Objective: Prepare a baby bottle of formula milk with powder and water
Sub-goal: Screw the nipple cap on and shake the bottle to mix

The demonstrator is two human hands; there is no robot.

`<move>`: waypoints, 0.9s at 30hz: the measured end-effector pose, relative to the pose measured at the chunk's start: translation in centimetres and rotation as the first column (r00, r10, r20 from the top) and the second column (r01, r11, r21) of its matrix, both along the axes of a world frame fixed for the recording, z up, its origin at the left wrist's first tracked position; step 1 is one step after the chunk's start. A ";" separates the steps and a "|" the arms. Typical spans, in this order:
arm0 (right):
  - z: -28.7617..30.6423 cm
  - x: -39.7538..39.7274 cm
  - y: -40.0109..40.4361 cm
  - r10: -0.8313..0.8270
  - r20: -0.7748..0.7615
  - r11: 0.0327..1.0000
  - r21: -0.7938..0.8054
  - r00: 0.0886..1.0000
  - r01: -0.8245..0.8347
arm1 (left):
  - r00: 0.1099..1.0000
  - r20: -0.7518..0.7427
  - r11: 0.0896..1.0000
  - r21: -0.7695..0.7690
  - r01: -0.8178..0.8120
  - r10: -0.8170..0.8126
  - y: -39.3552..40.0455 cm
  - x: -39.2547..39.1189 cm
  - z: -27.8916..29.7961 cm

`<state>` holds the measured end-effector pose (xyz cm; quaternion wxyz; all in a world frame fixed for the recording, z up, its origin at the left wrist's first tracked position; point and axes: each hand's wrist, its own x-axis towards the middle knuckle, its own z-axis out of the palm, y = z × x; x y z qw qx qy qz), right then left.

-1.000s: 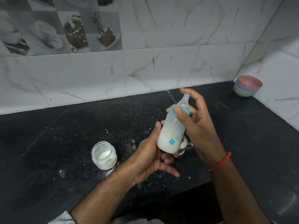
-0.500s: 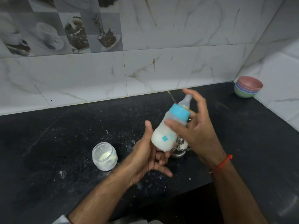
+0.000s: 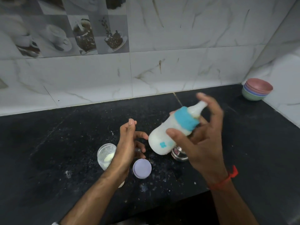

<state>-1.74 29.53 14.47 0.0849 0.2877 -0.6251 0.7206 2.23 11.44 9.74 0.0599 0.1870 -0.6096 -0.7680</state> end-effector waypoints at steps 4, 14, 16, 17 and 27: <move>0.2 -0.3 -0.8 0.030 0.491 0.768 -0.569 0.871 0.294 | 1.000 -0.014 1.000 -0.028 -0.009 0.008 -0.1 0.1 -0.1; 0.3 1.2 -0.4 -0.171 0.016 0.974 -0.146 0.985 0.172 | 0.999 -0.035 0.993 -0.111 -0.038 0.034 0.0 -0.5 -0.1; 1.3 1.5 -0.7 -0.330 -0.202 0.932 -0.223 0.922 0.285 | 0.997 -0.062 0.988 -0.141 -0.055 0.046 0.1 -0.5 -0.1; 0.8 1.4 -0.7 -0.389 -0.288 0.920 -0.175 0.875 0.351 | 0.996 -0.075 0.986 -0.156 -0.061 0.050 0.1 -0.5 -0.2; -0.1 0.6 -0.7 -0.401 -0.462 0.910 -0.101 0.791 0.402 | 0.993 -0.104 0.980 -0.183 -0.076 0.058 0.3 -0.7 -0.6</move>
